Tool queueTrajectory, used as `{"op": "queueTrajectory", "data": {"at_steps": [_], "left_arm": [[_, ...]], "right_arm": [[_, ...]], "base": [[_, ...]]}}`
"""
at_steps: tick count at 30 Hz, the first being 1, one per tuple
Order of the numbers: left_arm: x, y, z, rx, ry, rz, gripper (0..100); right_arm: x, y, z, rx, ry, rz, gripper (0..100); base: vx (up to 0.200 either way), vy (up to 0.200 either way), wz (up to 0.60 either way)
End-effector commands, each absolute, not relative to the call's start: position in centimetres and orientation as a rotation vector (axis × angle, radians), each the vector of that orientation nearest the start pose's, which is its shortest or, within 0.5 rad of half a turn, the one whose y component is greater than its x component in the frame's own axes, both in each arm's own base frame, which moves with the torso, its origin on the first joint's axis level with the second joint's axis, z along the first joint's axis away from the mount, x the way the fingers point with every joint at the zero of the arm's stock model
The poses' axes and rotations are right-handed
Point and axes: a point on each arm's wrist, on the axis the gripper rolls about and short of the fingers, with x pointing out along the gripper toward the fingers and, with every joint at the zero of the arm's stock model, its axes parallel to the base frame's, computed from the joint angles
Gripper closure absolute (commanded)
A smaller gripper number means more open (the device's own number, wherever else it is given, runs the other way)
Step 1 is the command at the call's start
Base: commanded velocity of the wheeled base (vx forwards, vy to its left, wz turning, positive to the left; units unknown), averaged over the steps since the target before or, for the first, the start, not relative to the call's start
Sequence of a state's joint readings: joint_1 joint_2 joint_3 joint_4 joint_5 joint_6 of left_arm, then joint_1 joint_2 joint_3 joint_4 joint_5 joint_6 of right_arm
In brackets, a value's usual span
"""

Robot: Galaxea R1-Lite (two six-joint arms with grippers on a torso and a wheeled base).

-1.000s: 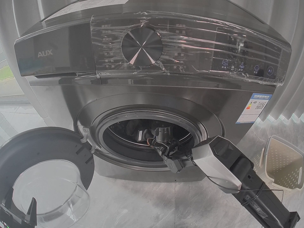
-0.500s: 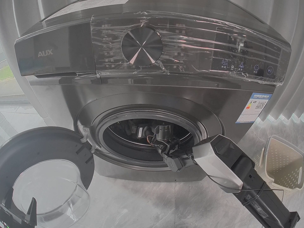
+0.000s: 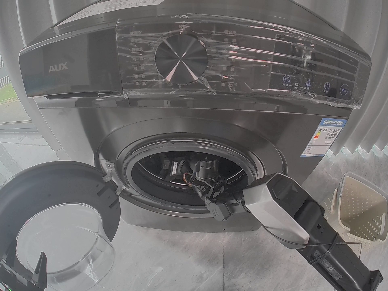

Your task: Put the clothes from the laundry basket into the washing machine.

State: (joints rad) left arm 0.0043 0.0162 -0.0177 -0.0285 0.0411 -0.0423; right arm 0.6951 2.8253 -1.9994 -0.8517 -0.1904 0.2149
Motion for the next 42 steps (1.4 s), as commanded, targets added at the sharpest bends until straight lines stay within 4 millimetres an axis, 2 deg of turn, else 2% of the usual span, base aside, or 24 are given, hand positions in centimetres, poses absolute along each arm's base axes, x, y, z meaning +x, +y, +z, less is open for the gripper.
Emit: {"op": "queueTrajectory", "data": {"at_steps": [1,10,12,17,18,19,21,24,25,27,28,30,37,41,42], "left_arm": [[-2.3,0.1,7.9,-0.043,-0.027,0.045,0],[-2.2,0.1,7.9,-0.043,-0.024,0.046,0],[-2.3,0.1,7.9,-0.043,-0.026,0.045,0],[-2.3,0.1,7.9,-0.043,-0.027,0.045,0],[-2.3,0.1,7.9,-0.043,-0.027,0.045,0],[-2.3,0.1,7.9,-0.043,-0.027,0.045,0],[-2.3,0.1,7.9,-0.043,-0.027,0.045,0],[-2.3,0.1,7.9,-0.043,-0.027,0.045,0],[-2.3,0.1,7.9,-0.043,-0.026,0.045,0],[-2.3,0.1,7.9,-0.045,-0.027,0.045,0],[-2.3,0.1,7.9,-0.045,-0.027,0.045,0],[-2.3,0.1,7.9,-0.045,-0.027,0.045,0],[-2.3,0.1,7.9,-0.045,-0.026,0.044,0],[-2.2,0.1,7.9,-0.046,-0.024,0.044,0],[-2.2,0.1,7.9,-0.046,-0.024,0.044,0]], "right_arm": [[42.6,36.1,3.0,0.226,0.022,0.522,0],[40.9,36.1,3.0,0.221,0.036,0.542,0],[40.0,35.6,3.9,0.215,0.044,0.546,0],[36.6,34.6,5.0,0.17,0.109,0.579,0],[36.6,34.6,5.0,0.17,0.109,0.579,0],[34.9,34.2,5.5,0.16,0.114,0.6,0],[33.7,33.8,5.9,0.154,0.125,0.609,0],[31.2,33.2,7.8,0.149,0.137,0.639,0],[30.9,33.1,8.0,0.149,0.138,0.643,0],[28.5,32.5,9.2,0.138,0.155,0.689,0],[28.3,32.4,9.4,0.137,0.157,0.694,0],[26.0,31.4,10.2,0.125,0.18,0.731,0],[20.1,27.3,12.4,0.131,0.187,0.822,0],[18.8,24.6,14.9,0.165,0.131,0.812,0],[18.6,23.3,16.4,0.185,0.093,0.795,0]], "base": [[0.0,0.0,0.0],[0.0,0.0,0.0],[0.0,0.0,0.0],[0.0,0.0,0.0],[0.0,0.0,0.0],[0.0,0.0,0.0],[0.0,0.0,0.0],[0.0,0.0,0.0],[0.0,0.0,0.0],[0.0,0.0,0.0],[0.0,0.0,0.0],[0.0,0.0,0.0],[0.0,0.0,0.0],[0.0,0.0,0.0],[0.0,0.0,0.0]]}}
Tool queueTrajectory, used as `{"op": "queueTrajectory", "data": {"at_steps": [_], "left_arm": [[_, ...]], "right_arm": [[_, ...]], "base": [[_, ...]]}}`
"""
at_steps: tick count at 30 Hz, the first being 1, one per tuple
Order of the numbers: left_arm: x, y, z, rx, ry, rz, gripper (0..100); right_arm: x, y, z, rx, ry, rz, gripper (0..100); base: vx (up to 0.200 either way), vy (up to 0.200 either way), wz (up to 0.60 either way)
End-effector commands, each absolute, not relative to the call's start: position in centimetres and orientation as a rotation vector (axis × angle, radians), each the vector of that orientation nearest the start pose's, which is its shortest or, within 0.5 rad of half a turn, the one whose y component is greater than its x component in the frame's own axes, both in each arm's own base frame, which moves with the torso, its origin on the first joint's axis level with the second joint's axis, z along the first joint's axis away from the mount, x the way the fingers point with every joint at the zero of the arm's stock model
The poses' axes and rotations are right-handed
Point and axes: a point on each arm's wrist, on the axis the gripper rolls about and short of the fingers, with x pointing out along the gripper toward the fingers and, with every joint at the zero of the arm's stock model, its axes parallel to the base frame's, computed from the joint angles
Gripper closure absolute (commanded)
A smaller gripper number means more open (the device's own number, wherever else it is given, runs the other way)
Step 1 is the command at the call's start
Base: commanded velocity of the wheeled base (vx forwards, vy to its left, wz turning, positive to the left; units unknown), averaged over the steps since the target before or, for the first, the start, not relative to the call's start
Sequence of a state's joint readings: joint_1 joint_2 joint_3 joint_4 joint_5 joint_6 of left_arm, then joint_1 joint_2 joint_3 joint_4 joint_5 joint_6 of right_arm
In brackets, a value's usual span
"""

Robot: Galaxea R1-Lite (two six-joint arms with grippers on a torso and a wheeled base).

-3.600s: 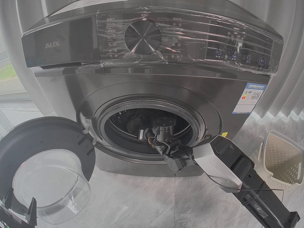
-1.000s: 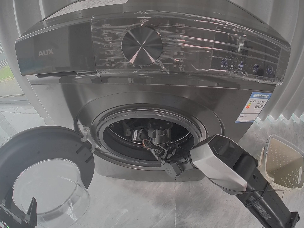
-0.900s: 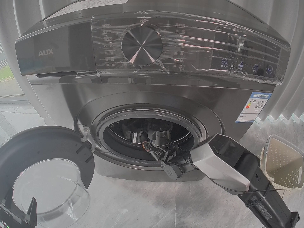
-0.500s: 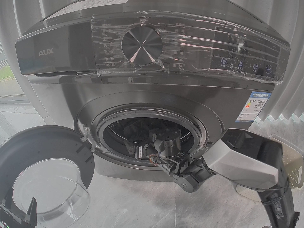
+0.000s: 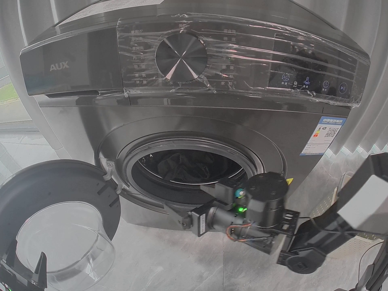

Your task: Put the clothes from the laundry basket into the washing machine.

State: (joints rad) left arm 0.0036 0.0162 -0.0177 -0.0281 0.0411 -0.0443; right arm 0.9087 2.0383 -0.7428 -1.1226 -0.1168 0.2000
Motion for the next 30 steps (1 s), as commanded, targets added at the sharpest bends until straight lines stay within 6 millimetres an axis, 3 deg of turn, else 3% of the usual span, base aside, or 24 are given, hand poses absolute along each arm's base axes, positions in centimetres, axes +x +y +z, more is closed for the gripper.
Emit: {"op": "queueTrajectory", "data": {"at_steps": [1,4,5,8,15,24,30], "left_arm": [[-2.3,0.1,7.9,-0.045,-0.026,0.044,0],[-2.3,0.1,7.9,-0.046,-0.026,0.044,0],[-2.3,0.1,7.9,-0.048,-0.026,0.044,0],[-2.2,0.1,7.9,-0.048,-0.024,0.042,0],[-2.3,0.1,7.9,-0.046,-0.026,0.042,0],[-2.2,0.1,7.9,-0.046,-0.024,0.044,0],[-2.2,0.1,7.9,-0.046,-0.024,0.042,0]], "right_arm": [[18.6,21.9,17.4,0.196,0.064,0.77,0],[18.0,20.3,17.8,0.195,0.055,0.763,0],[16.8,18.9,17.6,0.189,0.065,0.787,0],[15.7,17.2,17.2,0.175,0.074,0.777,0],[15.7,12.8,18.9,0.108,-0.049,0.661,0],[14.5,7.8,20.6,0.082,-0.151,0.472,0],[13.3,4.8,20.6,0.014,-0.207,0.334,0]], "base": [[0.0,0.0,0.0],[-0.067,0.0,0.0],[-0.2,0.0,0.0],[-0.2,0.0,0.0],[-0.2,0.0,0.0],[0.0,0.0,0.0],[-0.2,0.0,0.0]]}}
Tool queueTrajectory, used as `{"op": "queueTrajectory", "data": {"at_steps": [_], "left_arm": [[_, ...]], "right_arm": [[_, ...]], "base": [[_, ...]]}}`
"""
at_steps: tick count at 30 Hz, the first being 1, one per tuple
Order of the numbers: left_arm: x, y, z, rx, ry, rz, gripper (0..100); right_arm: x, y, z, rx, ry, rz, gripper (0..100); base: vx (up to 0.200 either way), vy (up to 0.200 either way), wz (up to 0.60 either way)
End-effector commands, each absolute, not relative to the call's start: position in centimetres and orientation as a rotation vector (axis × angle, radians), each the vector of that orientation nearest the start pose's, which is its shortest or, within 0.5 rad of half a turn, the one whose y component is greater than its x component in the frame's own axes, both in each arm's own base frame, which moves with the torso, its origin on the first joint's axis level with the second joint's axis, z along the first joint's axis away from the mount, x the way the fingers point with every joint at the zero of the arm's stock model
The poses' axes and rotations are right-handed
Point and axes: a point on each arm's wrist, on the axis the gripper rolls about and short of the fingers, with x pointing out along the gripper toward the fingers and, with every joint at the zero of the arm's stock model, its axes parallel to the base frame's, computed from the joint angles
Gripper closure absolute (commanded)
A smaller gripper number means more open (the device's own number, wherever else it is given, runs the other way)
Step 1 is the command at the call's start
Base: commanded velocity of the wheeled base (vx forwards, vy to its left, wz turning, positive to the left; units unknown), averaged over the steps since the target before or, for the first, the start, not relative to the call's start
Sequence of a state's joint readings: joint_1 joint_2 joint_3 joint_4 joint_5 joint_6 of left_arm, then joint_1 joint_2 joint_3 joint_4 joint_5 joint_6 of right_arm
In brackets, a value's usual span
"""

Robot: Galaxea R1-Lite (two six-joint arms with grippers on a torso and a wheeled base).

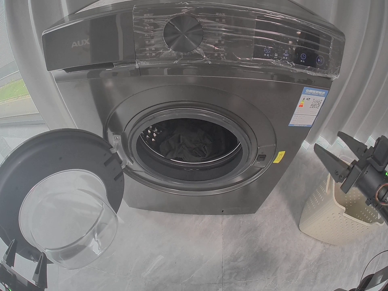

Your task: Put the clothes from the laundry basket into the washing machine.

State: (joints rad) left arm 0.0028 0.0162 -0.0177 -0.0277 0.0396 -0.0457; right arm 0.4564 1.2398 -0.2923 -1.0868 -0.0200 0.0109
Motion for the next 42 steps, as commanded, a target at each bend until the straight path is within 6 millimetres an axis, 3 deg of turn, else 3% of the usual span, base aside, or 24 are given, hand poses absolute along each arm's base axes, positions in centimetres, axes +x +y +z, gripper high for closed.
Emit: {"op": "queueTrajectory", "data": {"at_steps": [1,2,6,9,15,21,22,31,40,42], "left_arm": [[-2.2,0.1,7.9,-0.046,-0.024,0.042,0],[-2.3,0.1,7.9,-0.046,-0.026,0.044,0],[-2.3,0.1,7.9,-0.046,-0.026,0.044,0],[-2.3,0.1,7.9,-0.045,-0.027,0.044,0],[-2.3,0.1,7.9,-0.045,-0.027,0.044,0],[-2.3,0.1,7.9,-0.045,-0.026,0.044,0],[-2.2,0.1,7.9,-0.045,-0.024,0.044,0],[-2.3,0.1,7.9,-0.046,-0.026,0.044,0],[-2.2,0.1,7.9,-0.046,-0.024,0.042,0],[-2.2,0.1,7.9,-0.046,-0.024,0.042,0]], "right_arm": [[13.3,4.8,20.6,0.014,-0.207,0.334,0],[12.1,3.3,20.7,-0.034,-0.25,0.276,0],[10.3,1.9,20.4,-0.07,-0.296,0.194,0],[7.2,0.8,20.0,-0.142,-0.378,0.142,0],[2.2,0.4,19.5,-0.167,-0.5,0.128,0],[-0.4,0.3,17.9,-0.152,-0.509,0.13,0],[-1.3,0.3,16.9,-0.151,-0.502,0.127,0],[-2.7,0.2,12.4,-0.127,-0.424,0.136,0],[-2.3,0.3,8.3,-0.082,-0.074,0.157,0],[-2.3,0.3,8.2,-0.042,-0.063,0.146,0]], "base": [[0.0,0.0,0.0],[0.0,0.0,0.0],[0.0,0.0,0.0],[0.0,0.0,0.0],[-0.1,0.0,0.0],[-0.2,0.0,0.0],[0.0,0.0,0.0],[-0.044,0.0,0.0],[-0.111,0.0,0.0],[0.0,0.0,0.0]]}}
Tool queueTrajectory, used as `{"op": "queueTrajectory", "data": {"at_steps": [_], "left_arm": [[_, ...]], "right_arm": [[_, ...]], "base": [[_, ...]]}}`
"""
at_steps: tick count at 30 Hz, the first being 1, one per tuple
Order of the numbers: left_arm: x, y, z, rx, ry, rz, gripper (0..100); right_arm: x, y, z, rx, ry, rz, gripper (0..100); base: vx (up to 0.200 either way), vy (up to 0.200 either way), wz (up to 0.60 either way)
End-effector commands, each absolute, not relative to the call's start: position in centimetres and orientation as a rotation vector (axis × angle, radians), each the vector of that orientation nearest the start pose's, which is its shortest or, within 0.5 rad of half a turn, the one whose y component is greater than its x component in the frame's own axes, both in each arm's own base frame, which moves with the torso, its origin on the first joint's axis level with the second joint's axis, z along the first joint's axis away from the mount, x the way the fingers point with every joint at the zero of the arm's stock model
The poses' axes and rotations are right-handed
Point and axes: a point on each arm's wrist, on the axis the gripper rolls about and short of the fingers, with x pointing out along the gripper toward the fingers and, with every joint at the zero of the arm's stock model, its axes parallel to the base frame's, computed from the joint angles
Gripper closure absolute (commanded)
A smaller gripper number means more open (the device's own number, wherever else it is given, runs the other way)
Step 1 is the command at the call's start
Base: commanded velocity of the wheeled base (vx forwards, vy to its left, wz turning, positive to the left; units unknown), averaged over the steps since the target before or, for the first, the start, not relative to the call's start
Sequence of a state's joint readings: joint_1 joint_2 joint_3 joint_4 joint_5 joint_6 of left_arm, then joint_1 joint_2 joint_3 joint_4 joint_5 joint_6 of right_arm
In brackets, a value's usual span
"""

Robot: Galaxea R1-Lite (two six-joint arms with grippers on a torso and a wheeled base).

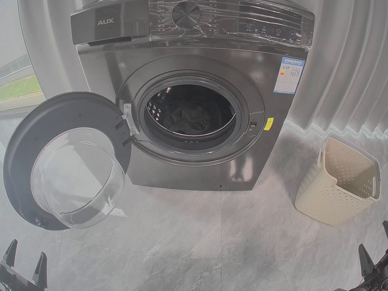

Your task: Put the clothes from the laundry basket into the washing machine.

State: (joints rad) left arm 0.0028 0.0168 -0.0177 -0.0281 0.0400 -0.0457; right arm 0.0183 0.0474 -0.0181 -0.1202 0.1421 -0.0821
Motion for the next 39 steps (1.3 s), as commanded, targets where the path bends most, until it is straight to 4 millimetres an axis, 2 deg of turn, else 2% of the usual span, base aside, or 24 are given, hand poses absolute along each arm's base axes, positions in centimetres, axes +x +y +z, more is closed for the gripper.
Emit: {"op": "queueTrajectory", "data": {"at_steps": [1,5,8,15,27,33,39], "left_arm": [[-2.25,0.08,7.9,-0.046,-0.026,0.042,0],[-2.26,0.08,7.88,-0.048,-0.026,0.042,0],[-2.26,0.08,7.88,-0.045,-0.025,0.042,0],[-2.25,0.08,7.89,-0.046,-0.024,0.042,0],[-2.26,0.08,7.88,-0.048,-0.026,0.042,0],[-2.25,0.08,7.89,-0.051,-0.024,0.039,0],[-2.25,0.08,7.89,-0.049,-0.024,0.041,0]], "right_arm": [[-2.28,0.24,8.3,-0.016,-0.067,0.135,0],[-2.25,-0.16,7.4,0.008,0.024,-0.042,0],[-2.22,0.0,7.57,-0.005,0.008,0.025,0],[-2.23,0.0,7.59,-0.011,0.003,0.026,0],[-2.23,0.0,7.59,-0.009,0.003,0.026,0],[-2.23,0.0,7.59,-0.011,0.003,0.026,0],[-2.23,0.0,7.61,-0.011,0.001,0.026,0]], "base": [[0.0,0.0,0.0],[-0.1,0.0,0.0],[-0.2,0.0,0.0],[0.0,0.0,0.0],[0.0,0.2,0.0],[0.0,0.0,0.0],[0.0,0.167,0.0]]}}
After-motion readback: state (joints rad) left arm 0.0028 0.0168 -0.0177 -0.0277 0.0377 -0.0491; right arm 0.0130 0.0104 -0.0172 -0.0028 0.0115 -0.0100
